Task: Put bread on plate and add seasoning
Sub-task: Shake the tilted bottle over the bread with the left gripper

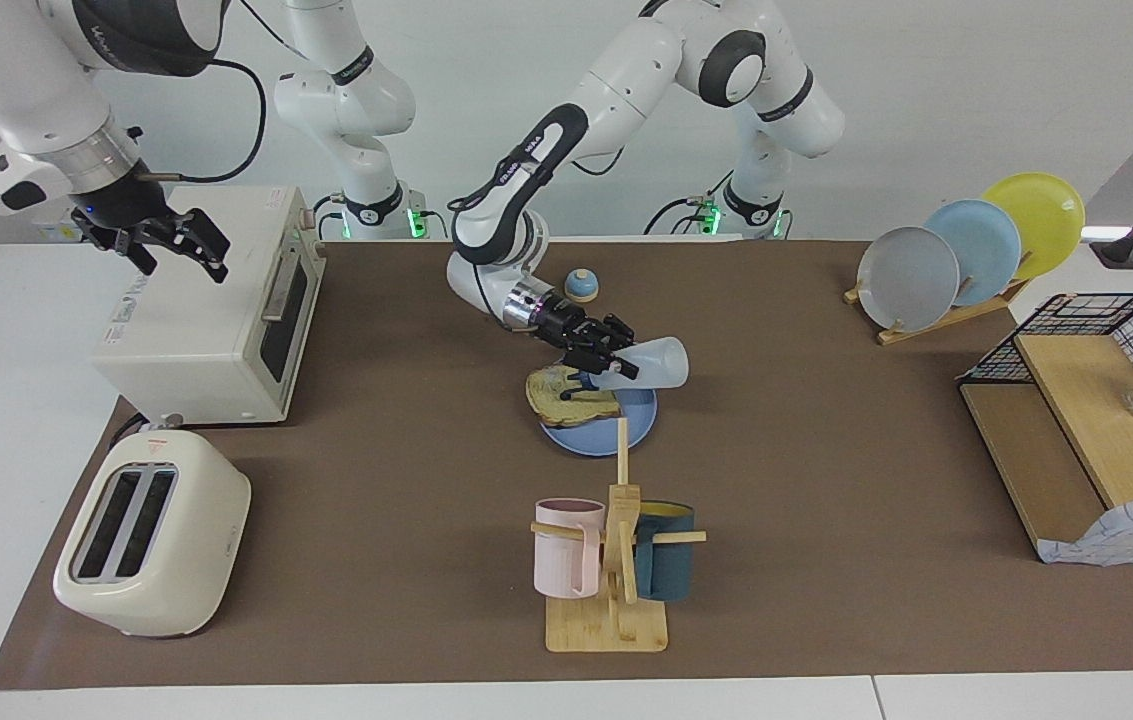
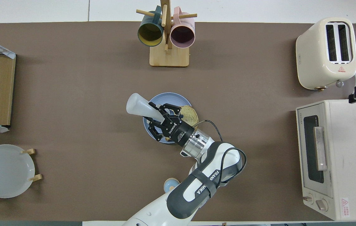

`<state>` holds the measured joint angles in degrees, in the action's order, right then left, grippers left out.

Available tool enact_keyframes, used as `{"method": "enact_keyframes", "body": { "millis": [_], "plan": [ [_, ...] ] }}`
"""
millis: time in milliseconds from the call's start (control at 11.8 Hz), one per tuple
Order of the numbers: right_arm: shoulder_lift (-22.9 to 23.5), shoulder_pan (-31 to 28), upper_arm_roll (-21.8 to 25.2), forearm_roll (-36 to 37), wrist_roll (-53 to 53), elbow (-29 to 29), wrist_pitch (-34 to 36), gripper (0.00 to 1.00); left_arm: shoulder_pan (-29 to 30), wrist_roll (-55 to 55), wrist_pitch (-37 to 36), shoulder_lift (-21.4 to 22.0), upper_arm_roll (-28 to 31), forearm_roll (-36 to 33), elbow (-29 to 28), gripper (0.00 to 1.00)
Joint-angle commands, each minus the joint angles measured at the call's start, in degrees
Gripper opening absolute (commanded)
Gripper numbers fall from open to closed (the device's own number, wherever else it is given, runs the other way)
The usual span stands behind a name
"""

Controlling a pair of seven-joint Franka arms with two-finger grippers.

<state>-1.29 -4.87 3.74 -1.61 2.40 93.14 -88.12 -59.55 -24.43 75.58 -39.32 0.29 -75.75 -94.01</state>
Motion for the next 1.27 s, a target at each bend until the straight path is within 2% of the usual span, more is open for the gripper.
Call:
{"method": "enact_keyframes", "body": {
  "millis": [0,254,424,763,1186],
  "plan": [
    [-1.26,-0.40,-0.40,0.55,-1.61,1.69,-1.01,1.00,4.34,-0.09,1.94,0.21,0.15,-1.94,0.23,0.00],
    [-1.26,-0.31,-0.40,0.55,-1.52,1.70,-1.09,1.00,5.59,-0.09,2.02,0.12,0.15,-1.95,0.49,0.00],
    [-1.26,-0.22,-0.40,0.55,-1.52,1.70,-1.44,1.00,4.36,-0.18,1.68,0.12,-0.03,-0.98,0.66,0.00],
    [-1.35,-0.31,-0.40,0.55,-1.52,1.87,-1.10,1.00,-2.75,-0.27,0.01,0.12,0.06,3.50,2.95,0.00],
    [-1.35,-0.31,-0.40,0.55,-1.52,1.87,-1.27,1.00,-3.12,-0.18,0.09,0.12,0.06,3.68,3.04,0.00]
  ]
}}
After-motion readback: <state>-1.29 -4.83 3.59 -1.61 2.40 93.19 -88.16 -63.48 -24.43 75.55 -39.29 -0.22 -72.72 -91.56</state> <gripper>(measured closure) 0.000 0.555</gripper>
